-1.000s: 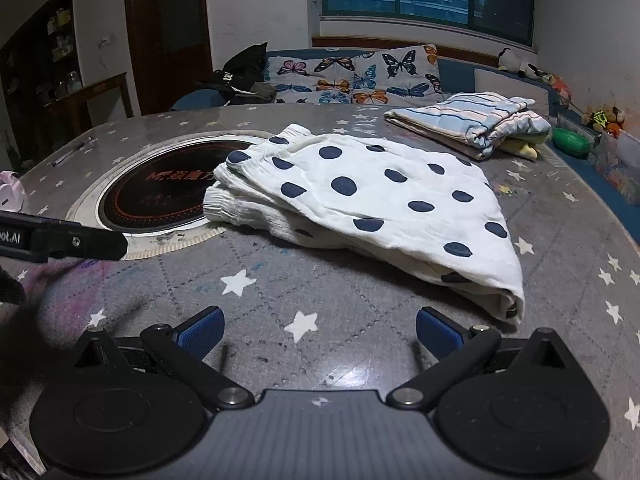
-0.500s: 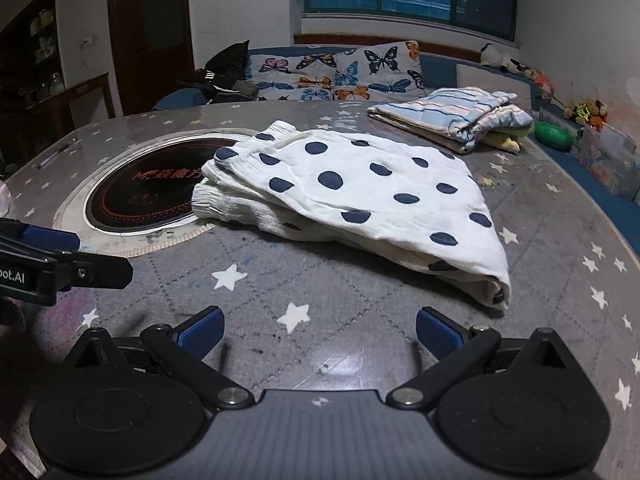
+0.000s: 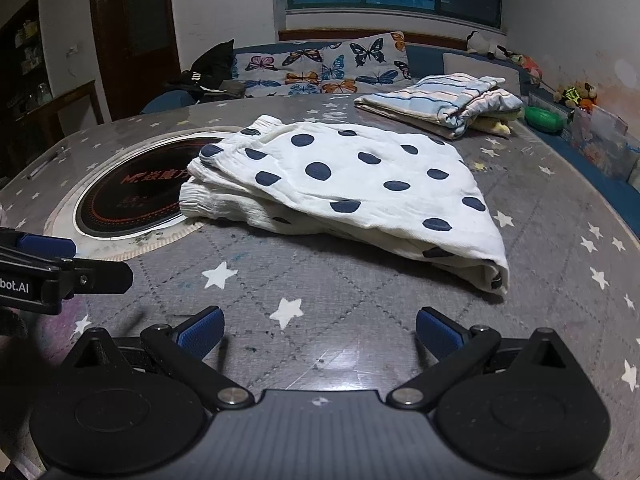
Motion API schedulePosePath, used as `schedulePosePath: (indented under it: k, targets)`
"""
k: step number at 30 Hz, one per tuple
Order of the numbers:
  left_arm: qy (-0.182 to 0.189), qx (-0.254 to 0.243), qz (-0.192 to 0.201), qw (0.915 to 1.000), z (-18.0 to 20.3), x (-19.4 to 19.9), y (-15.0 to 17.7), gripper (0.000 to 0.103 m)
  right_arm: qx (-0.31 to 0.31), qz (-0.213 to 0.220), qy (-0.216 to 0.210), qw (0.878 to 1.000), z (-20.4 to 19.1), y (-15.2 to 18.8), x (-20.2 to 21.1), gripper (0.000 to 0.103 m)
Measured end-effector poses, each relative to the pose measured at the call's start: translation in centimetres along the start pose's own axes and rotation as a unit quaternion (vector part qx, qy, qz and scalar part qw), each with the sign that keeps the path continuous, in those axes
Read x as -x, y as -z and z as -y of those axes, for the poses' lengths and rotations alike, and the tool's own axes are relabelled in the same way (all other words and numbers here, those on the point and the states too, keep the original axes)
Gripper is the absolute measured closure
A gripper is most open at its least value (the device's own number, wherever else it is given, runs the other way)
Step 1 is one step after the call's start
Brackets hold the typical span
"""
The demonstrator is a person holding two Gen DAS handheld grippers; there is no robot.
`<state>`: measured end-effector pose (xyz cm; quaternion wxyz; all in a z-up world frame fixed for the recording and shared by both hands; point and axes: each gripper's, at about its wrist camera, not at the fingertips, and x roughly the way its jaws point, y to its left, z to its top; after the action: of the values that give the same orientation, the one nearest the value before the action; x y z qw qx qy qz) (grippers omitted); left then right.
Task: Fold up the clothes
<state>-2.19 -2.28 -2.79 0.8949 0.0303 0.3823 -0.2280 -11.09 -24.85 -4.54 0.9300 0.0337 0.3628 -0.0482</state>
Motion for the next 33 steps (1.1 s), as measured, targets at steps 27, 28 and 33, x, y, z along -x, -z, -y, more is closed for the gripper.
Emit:
schedulePosePath:
  k: [27,28,33]
  targets:
    - [-0.004,-0.018,-0.014,0.9997,0.8,-1.4,-0.7,0.000,-0.015,-0.003,0.003,1.000,0.6,-0.7,-1.0,0.000]
    - [-0.004,-0.018,-0.014,0.9997,0.8,-1.5,-0.8,0.000,-0.016,-0.003,0.003,1.000,0.6,-0.7,-1.1,0.000]
    - [-0.001,-0.021,-0.014,0.9997,1.0,-1.6,-1.1,0.000,-0.021,-0.003,0.007,1.000,0.8,-0.8,-1.2,0.000]
